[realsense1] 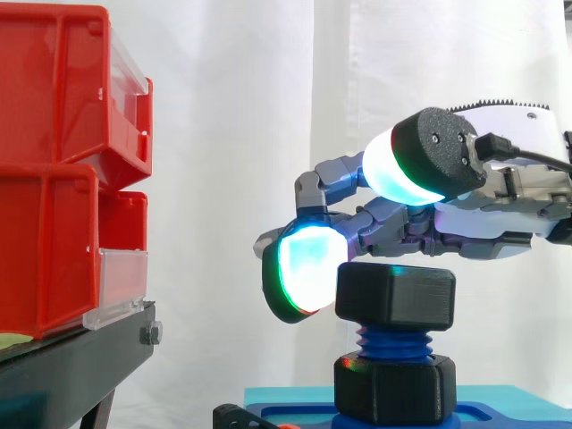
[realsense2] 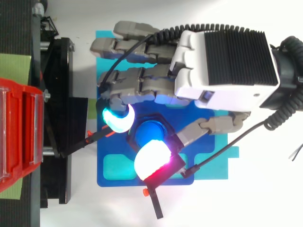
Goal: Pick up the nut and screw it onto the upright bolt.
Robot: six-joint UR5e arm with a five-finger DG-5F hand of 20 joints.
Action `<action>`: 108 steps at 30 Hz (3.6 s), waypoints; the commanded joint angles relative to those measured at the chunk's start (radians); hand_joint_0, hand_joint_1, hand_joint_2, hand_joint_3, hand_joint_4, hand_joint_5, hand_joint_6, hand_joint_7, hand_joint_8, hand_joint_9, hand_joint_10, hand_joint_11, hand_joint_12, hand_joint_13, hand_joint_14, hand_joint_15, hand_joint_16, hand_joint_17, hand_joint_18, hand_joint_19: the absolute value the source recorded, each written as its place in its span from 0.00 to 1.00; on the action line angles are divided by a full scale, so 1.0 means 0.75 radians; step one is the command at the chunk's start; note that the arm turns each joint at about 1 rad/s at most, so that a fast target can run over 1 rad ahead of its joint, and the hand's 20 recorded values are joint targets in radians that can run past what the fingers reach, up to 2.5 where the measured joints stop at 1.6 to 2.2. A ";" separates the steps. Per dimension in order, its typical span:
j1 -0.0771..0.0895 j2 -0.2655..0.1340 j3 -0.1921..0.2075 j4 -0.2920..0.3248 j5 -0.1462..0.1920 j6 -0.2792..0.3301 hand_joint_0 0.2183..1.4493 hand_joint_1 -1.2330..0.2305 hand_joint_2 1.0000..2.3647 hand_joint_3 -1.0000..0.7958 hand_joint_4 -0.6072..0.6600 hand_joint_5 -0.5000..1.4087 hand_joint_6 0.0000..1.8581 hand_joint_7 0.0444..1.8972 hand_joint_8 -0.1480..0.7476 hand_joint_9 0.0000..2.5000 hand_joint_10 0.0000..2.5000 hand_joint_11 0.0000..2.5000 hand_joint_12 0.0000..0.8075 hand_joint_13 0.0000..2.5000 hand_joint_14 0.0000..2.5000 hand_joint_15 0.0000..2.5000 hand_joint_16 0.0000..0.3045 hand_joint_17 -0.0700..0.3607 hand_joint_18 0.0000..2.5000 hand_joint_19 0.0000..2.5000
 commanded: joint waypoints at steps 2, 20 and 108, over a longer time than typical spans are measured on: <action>-0.026 0.001 0.000 0.002 -0.026 -0.001 0.21 0.63 0.00 0.28 0.53 0.29 0.27 0.72 0.40 0.32 0.00 0.00 0.33 0.12 0.00 0.00 0.11 0.33 0.00 0.00; -0.110 0.001 0.000 0.031 -0.118 -0.032 0.25 0.53 0.00 0.28 0.48 0.31 0.30 0.72 0.46 0.93 0.01 0.27 0.17 0.61 0.00 0.06 0.02 0.20 0.38 0.07; -0.014 -0.001 0.013 -0.047 -0.065 -0.020 0.20 0.62 0.00 0.28 0.65 0.24 0.27 0.56 0.47 0.33 0.00 0.00 0.36 0.19 0.00 0.00 0.11 0.34 0.05 0.00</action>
